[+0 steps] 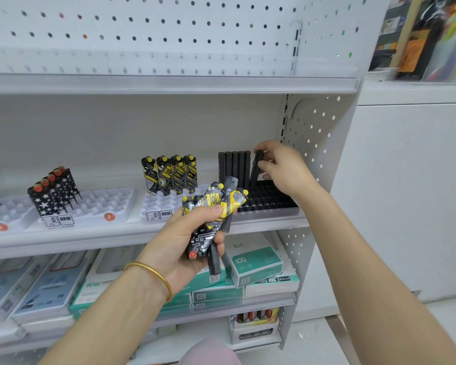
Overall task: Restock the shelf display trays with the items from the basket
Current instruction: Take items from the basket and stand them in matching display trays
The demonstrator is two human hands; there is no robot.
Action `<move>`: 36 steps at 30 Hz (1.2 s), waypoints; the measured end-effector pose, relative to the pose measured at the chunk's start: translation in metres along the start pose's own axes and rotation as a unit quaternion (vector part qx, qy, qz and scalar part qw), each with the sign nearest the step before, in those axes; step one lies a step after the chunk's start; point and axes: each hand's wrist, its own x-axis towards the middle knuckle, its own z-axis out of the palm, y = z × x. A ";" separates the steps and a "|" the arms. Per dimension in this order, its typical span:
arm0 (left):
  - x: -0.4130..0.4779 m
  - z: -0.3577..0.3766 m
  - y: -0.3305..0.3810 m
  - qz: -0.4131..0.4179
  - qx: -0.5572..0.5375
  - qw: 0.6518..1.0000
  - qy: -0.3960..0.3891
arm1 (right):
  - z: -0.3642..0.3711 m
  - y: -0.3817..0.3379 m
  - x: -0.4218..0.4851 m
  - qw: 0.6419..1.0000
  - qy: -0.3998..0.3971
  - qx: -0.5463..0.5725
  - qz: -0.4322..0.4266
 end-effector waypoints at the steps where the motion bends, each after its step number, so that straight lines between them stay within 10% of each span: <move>1: 0.000 0.000 0.000 -0.001 0.000 1.000 0.001 | 0.001 0.000 -0.001 1.000 -0.007 -0.008 -0.004; 13: -0.001 0.005 0.001 0.000 -0.009 1.000 -0.006 | -0.006 -0.012 -0.024 0.988 0.123 0.082 -0.045; 18: -0.002 0.005 0.001 0.003 -0.030 1.000 -0.008 | -0.008 -0.029 -0.050 0.942 -0.152 0.295 0.051; 23: -0.004 0.011 0.003 0.002 -0.014 1.000 -0.003 | -0.003 -0.026 -0.048 0.896 -0.229 0.373 0.069; 36: -0.002 0.014 0.002 0.039 0.009 0.998 0.042 | -0.021 -0.023 -0.042 0.937 0.033 0.339 0.077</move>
